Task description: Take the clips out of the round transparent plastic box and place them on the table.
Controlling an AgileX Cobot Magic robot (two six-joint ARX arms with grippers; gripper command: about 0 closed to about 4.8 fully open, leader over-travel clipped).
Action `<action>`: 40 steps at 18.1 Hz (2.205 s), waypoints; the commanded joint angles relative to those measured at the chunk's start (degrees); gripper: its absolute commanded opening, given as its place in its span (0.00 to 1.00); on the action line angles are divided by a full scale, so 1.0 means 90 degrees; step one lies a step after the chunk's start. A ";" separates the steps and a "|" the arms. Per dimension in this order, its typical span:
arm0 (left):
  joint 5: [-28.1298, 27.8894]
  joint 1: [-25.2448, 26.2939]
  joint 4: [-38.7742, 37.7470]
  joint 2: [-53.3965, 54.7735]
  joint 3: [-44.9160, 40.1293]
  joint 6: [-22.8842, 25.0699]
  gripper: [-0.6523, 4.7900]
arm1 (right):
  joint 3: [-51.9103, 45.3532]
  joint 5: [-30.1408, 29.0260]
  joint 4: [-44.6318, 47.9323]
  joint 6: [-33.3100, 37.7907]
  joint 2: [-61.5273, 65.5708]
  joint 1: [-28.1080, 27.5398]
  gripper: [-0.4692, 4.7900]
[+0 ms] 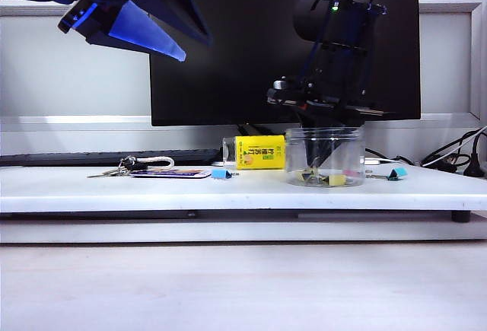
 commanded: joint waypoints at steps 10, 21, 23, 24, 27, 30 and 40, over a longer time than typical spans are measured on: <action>0.0007 0.0000 0.0085 -0.0012 0.0036 0.0024 0.52 | 0.0724 0.0036 -0.0816 -0.0022 -0.0007 0.0000 0.09; 0.0005 0.0005 0.0075 -0.0012 0.0036 0.0539 0.52 | 0.1469 -0.1018 -0.1659 -0.0187 -0.0464 0.0005 0.09; 0.0002 0.0007 0.0075 -0.0012 0.0036 0.0631 0.52 | 0.1469 -0.2256 -0.1236 -0.0177 -0.0534 0.0015 0.09; 0.0002 0.0007 0.0075 -0.0012 0.0036 0.0629 0.52 | 0.1467 -0.2412 -0.1022 -0.0148 -0.0505 0.0056 0.09; 0.0002 0.0012 0.0036 -0.0010 0.0036 0.0634 0.52 | 0.1464 -0.2232 -0.0578 -0.0143 -0.0308 0.0189 0.09; -0.0022 0.0012 -0.0041 -0.0012 0.0036 0.0826 0.52 | 0.1467 -0.2171 -0.0206 -0.0143 0.0129 0.0219 0.09; -0.0323 0.0012 -0.0301 -0.0012 0.0036 0.0981 0.52 | 0.1464 -0.1967 0.0010 -0.0233 0.0675 0.0219 0.11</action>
